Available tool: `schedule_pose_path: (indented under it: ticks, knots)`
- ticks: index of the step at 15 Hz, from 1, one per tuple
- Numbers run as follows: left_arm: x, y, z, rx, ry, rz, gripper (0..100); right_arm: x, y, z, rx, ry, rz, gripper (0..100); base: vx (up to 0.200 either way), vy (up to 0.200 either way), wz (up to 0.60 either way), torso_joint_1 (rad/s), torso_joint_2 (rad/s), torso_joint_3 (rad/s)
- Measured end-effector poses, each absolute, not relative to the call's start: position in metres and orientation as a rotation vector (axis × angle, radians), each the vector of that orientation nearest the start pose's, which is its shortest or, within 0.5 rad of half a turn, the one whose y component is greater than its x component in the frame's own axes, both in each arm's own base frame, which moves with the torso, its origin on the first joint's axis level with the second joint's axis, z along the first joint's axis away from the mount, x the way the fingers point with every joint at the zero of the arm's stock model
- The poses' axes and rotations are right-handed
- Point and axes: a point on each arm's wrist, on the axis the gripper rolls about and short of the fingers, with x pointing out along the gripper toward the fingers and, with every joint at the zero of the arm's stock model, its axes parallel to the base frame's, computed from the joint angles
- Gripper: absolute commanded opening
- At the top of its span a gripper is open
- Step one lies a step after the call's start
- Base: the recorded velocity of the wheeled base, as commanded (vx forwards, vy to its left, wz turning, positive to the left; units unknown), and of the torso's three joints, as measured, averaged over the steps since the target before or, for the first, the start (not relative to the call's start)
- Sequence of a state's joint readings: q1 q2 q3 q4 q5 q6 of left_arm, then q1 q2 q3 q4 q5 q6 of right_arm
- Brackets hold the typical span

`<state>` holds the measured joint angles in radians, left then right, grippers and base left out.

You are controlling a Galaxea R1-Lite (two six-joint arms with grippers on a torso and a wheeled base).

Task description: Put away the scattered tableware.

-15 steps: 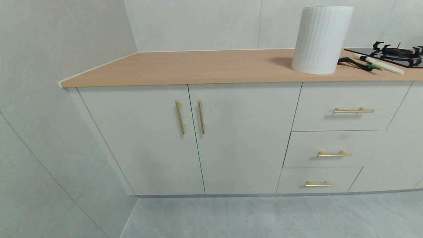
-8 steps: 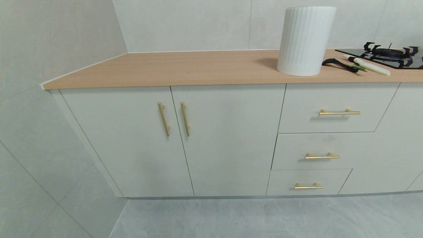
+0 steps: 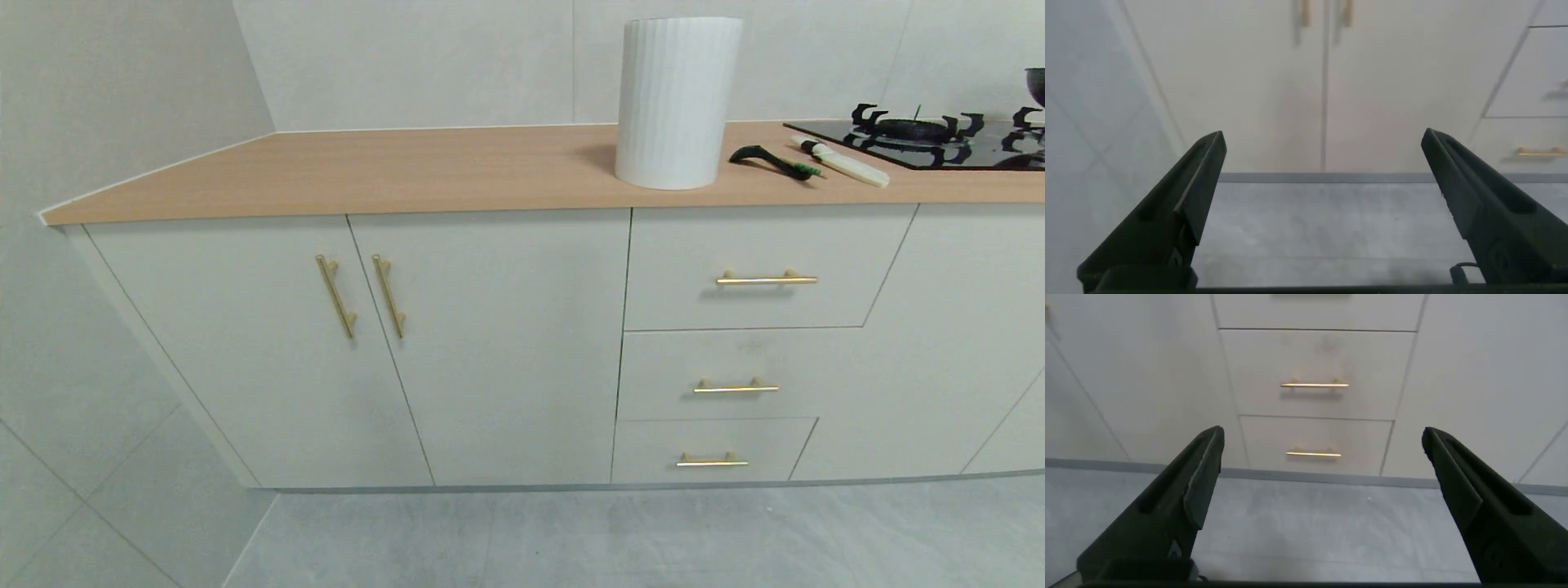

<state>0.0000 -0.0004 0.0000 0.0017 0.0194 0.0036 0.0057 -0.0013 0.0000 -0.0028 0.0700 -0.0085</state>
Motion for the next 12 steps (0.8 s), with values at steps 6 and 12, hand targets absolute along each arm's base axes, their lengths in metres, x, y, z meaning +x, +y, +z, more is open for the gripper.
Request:
schedule_pose_path:
  ticks: [6,12]
  knots:
    - [-0.0228,0.0005,0.0753,0.003,0.001,0.018,100,-0.023,0.0015,0.0757,-0.009,-0.004,0.075,100,0.0,-0.033,0.0,0.0,0.0,0.003]
    - [-0.0228,0.0004,0.0753,0.004,0.001,0.02,100,-0.023,0.0014,0.0757,-0.009,-0.004,0.077,100,0.033,0.0,0.0,0.0,0.0,-0.001]
